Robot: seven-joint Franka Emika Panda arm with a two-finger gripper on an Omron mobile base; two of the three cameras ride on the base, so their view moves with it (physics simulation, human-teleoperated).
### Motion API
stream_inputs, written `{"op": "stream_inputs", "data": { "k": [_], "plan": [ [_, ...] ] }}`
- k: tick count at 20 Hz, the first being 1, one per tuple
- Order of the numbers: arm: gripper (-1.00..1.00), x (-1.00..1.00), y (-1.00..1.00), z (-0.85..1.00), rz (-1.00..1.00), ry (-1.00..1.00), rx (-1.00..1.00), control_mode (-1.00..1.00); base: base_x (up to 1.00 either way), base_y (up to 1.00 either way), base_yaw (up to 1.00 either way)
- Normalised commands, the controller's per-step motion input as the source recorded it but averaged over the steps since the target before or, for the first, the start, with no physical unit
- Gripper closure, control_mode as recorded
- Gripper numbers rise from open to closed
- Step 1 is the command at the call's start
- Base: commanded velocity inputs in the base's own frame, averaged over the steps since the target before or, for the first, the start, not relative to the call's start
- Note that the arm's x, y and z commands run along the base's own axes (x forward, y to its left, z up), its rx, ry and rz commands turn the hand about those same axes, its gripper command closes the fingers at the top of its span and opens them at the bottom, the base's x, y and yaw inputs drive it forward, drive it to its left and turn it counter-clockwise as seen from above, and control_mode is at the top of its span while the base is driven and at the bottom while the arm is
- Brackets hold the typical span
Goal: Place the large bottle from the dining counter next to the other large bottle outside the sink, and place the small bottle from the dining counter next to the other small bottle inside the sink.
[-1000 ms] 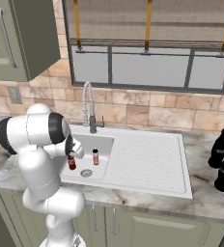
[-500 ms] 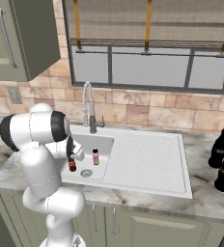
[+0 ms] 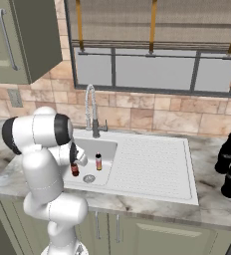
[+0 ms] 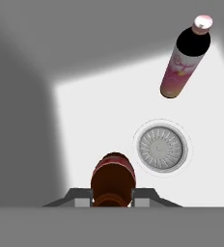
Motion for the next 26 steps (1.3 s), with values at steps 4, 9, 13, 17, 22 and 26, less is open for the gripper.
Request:
{"op": "stream_inputs", "data": {
  "k": [4,9,13,17,22,26],
  "plan": [
    [1.0,0.0,0.0,-0.05,-0.01,0.0,0.0,-1.0,0.0,0.0,0.0],
    [1.0,0.0,0.0,0.0,0.0,0.0,0.0,-1.0,0.0,0.0,0.0],
    [1.0,0.0,0.0,0.0,0.0,0.0,0.0,-1.0,0.0,0.0,0.0],
    [-1.0,0.0,0.0,0.0,0.0,0.0,0.0,-1.0,0.0,0.0,0.0],
    [-1.0,0.0,0.0,0.0,0.0,0.0,0.0,-1.0,0.0,0.0,0.0],
    [-1.0,0.0,0.0,0.0,0.0,0.0,0.0,-1.0,0.0,0.0,0.0]
  ]
}}
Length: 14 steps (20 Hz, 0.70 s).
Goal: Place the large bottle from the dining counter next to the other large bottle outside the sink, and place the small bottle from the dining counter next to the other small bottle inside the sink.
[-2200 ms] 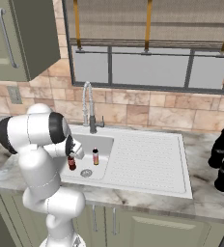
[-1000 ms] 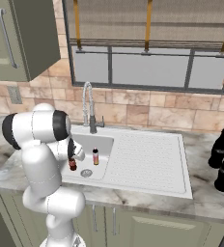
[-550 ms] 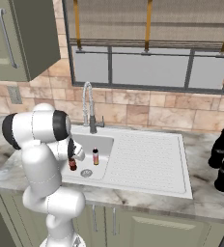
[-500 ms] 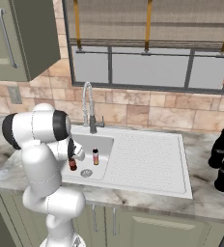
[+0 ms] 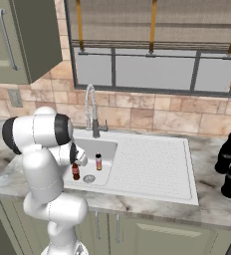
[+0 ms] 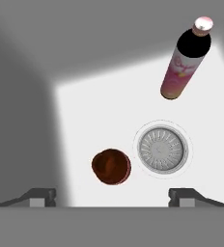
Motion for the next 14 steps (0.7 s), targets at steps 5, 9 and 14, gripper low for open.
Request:
{"op": "stream_inputs", "data": {
  "k": [5,9,14],
  "plan": [
    [-1.0,0.0,0.0,0.0,0.0,0.0,0.0,-1.0,0.0,0.0,0.0],
    [-1.0,0.0,0.0,0.0,0.0,0.0,0.0,-1.0,0.0,0.0,0.0],
    [-1.0,0.0,0.0,0.31,0.0,0.0,0.0,-1.0,0.0,0.0,0.0]
  ]
}}
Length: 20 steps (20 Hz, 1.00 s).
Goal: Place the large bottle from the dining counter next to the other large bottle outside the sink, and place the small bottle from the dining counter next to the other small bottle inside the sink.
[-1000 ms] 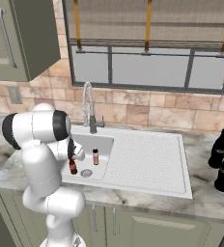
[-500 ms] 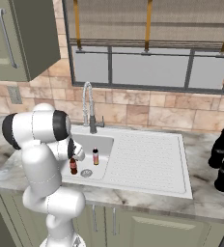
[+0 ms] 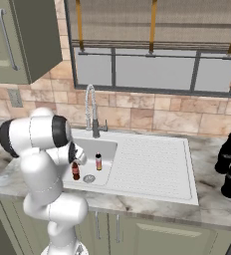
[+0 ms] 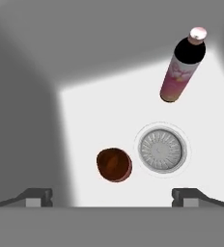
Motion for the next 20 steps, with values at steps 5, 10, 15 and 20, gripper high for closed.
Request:
{"op": "stream_inputs", "data": {
  "k": [5,10,15,20],
  "plan": [
    [-1.0,0.0,0.0,0.73,0.0,0.0,0.0,-1.0,0.0,0.0,0.0],
    [-1.0,0.26,-0.01,0.57,0.0,0.05,-0.01,-1.0,0.0,0.0,0.0],
    [-1.0,0.33,-0.03,0.44,0.0,0.11,-0.02,-1.0,0.0,0.0,0.0],
    [-1.0,0.01,0.0,0.42,0.0,0.09,0.0,-1.0,0.0,0.0,0.0]
  ]
}}
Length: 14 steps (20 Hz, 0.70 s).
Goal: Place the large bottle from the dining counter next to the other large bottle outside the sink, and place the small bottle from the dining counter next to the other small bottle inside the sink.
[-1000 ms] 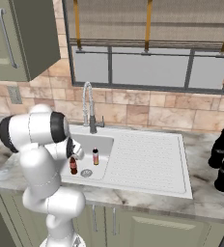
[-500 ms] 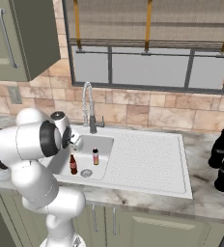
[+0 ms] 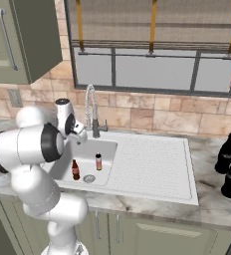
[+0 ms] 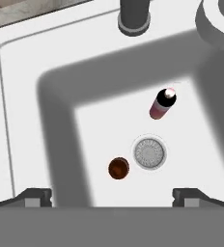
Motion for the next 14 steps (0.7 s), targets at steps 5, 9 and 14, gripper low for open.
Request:
{"op": "stream_inputs", "data": {
  "k": [5,9,14],
  "plan": [
    [-1.0,-0.22,0.07,0.16,0.0,0.0,-0.01,-1.0,0.0,0.0,0.0],
    [-1.0,-0.27,0.13,0.25,0.0,0.0,-0.03,-1.0,0.0,0.0,0.0],
    [-1.0,-0.35,0.07,0.22,0.0,0.0,-0.01,-1.0,0.0,0.0,0.0]
  ]
}}
